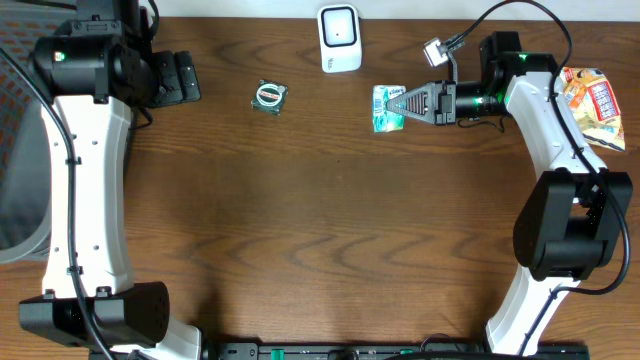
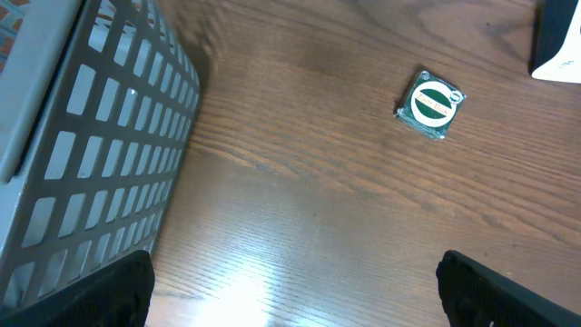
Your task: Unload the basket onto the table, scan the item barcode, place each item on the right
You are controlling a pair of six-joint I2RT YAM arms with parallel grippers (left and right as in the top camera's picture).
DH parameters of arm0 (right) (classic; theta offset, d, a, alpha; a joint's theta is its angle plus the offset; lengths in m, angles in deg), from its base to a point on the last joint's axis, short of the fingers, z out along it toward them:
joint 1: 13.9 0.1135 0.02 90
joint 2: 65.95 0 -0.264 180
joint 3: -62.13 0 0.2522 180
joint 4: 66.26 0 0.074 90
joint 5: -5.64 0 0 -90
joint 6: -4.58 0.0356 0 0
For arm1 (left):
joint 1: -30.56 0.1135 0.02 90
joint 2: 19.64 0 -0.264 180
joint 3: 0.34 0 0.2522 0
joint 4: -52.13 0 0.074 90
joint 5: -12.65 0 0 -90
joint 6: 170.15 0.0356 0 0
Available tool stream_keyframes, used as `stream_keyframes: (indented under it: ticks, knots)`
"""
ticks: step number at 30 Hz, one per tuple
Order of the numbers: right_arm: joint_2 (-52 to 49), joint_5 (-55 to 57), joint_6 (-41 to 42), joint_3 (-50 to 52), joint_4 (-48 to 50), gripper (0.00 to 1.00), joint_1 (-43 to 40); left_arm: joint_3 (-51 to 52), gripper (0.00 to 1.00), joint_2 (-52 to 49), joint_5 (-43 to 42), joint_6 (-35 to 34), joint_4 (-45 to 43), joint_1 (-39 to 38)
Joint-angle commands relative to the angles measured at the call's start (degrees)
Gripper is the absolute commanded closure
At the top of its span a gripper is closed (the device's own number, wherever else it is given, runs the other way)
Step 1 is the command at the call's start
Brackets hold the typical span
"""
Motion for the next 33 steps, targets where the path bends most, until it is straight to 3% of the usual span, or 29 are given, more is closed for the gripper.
stream_keyframes:
  ticks: [1, 9, 17, 25, 33]
  knots:
    - [0.72, -0.66, -0.33, -0.79, 0.15, 0.99, 0.44, 0.28, 0.02, -0.22, 0.92, -0.50, 0.00, 0.24]
    - [0.72, 2.40, 1.77, -0.79, 0.63, 0.98, 0.48, 0.28, 0.03, -0.22, 0.92, -0.50, 0.00, 0.24]
    - [0.72, 14.47, 14.14, -0.70, 7.04, 0.98, 2.38, 0.28, 0.02, -0.22, 0.92, -0.52, 0.00, 0.24]
    - [0.72, 14.43, 16.68, -0.70, 10.05, 0.99, 4.59, 0.28, 0.02, -0.22, 0.92, -0.50, 0.00, 0.24]
    - [0.72, 7.26, 16.59, -0.70, 10.36, 0.99, 2.25, 0.28, 0.02, -0.22, 0.92, -0.50, 0.00, 0.24]
